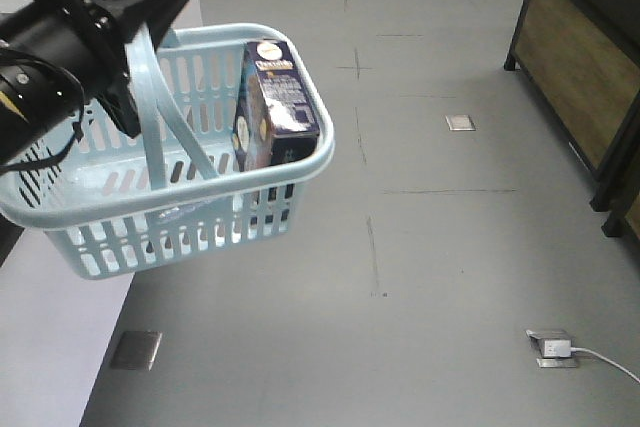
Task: Left arm holds basket, right arm returns cookies
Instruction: 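Lift the light-blue basket with the left gripper in front of the robot, then hold the basket with the left gripper while driving toward the drink shelves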
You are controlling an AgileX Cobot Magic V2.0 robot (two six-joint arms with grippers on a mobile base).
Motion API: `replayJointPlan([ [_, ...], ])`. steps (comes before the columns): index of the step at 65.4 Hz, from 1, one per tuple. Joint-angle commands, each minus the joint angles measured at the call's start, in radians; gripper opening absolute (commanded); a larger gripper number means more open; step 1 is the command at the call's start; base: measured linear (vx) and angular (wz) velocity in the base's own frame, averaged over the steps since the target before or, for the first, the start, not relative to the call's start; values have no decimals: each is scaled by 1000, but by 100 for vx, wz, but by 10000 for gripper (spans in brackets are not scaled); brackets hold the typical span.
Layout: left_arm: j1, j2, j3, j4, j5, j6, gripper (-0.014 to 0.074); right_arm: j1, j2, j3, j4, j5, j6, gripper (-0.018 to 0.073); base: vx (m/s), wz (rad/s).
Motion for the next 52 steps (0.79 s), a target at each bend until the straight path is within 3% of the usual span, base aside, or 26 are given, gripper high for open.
replayJointPlan([
  [1,-85,-57,4,-37,-84,5,-8,0,-11,0,-9,-76,0,-8,0,0],
  [9,-206,-65,50,-40,-77,31,-8,0,-11,0,-9,-76,0,-8,0,0],
  [16,-310,-66,83,-87,-68,77,-8,0,-11,0,-9,-76,0,-8,0,0],
  [27,-456,-66,119,-290,-64,252,-8,0,-11,0,-9,-76,0,-8,0,0],
  [34,-555,-66,133,-454,-77,411,-8,0,-11,0,-9,-76,0,-8,0,0],
  [41,-632,-66,134,-560,-80,513,-8,0,-11,0,-9,-76,0,-8,0,0],
  [52,-690,-66,134,-710,-87,648,-8,0,-11,0,-9,-76,0,-8,0,0],
])
